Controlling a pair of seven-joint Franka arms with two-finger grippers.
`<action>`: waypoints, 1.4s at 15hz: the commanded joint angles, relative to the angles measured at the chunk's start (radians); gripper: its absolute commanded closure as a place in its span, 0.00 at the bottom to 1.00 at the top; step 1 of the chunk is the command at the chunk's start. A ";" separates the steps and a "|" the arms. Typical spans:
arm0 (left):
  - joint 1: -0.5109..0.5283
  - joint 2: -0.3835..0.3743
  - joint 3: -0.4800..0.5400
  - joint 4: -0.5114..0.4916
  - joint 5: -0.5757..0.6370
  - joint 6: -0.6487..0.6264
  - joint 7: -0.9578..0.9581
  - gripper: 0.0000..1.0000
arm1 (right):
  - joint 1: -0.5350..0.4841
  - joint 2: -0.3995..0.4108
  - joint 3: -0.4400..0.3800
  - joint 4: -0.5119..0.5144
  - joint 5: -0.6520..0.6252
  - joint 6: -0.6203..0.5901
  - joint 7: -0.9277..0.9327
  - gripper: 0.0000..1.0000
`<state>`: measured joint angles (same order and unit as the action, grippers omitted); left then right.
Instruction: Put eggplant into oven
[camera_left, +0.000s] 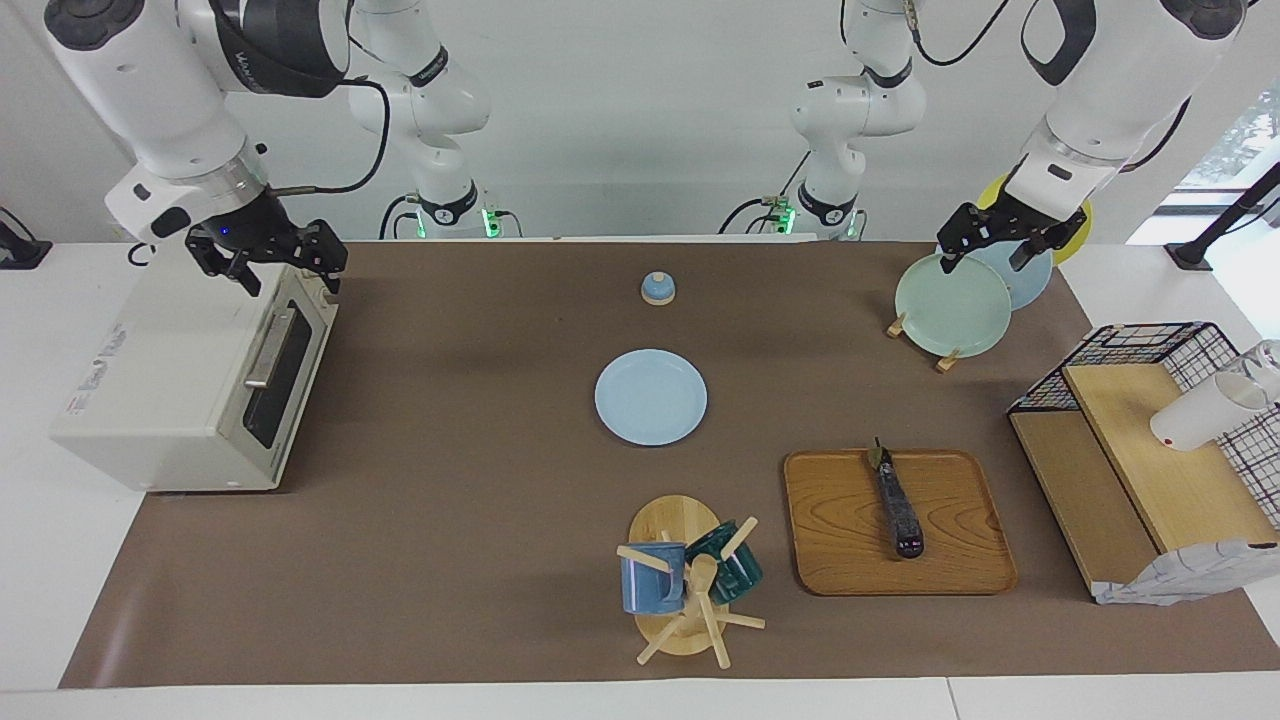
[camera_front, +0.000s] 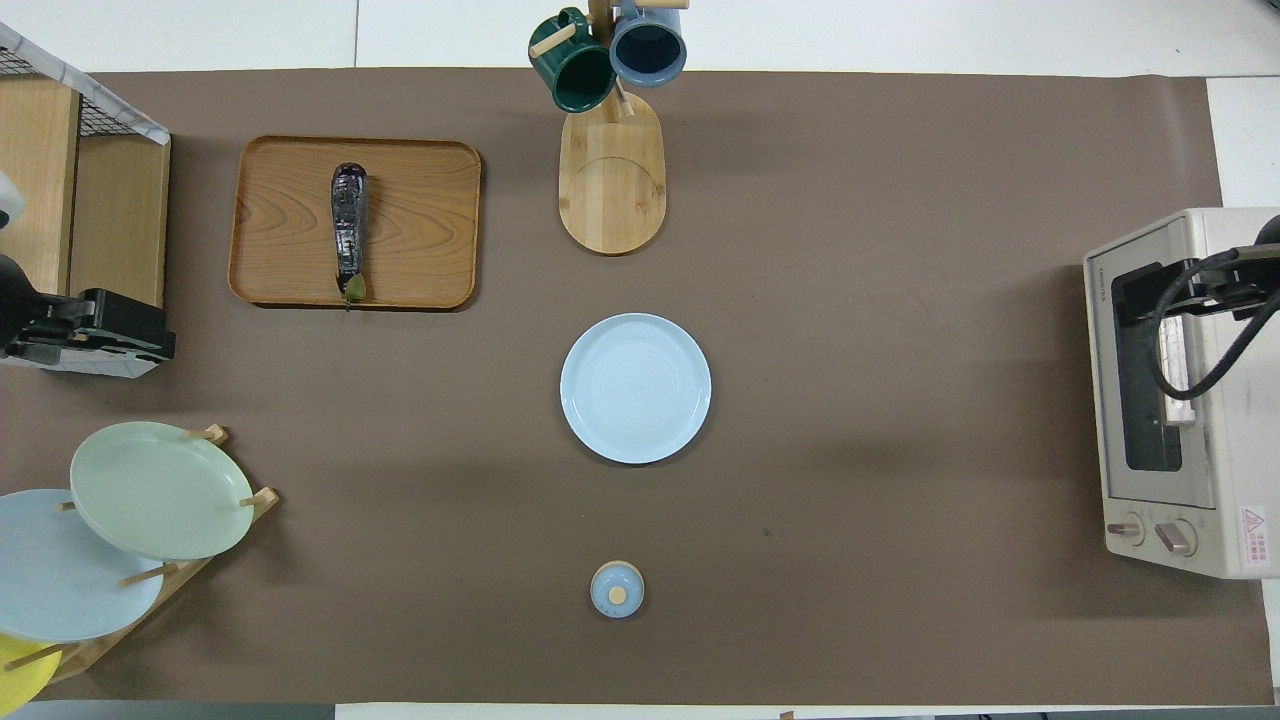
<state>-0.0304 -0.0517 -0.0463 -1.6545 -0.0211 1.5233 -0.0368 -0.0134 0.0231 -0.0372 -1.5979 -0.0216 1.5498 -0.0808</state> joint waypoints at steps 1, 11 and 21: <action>0.015 0.001 -0.004 0.005 -0.016 -0.003 0.017 0.00 | -0.011 -0.014 0.005 -0.011 0.015 0.009 0.013 0.00; 0.009 0.001 -0.004 0.005 -0.016 0.026 0.006 0.00 | -0.011 -0.015 0.005 -0.014 0.015 0.003 -0.045 0.00; -0.005 0.078 -0.009 -0.021 -0.026 0.127 0.012 0.00 | -0.057 -0.129 0.000 -0.346 -0.014 0.248 -0.066 1.00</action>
<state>-0.0315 -0.0053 -0.0544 -1.6648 -0.0281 1.6035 -0.0368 -0.0490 -0.0582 -0.0417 -1.8521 -0.0242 1.7360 -0.1288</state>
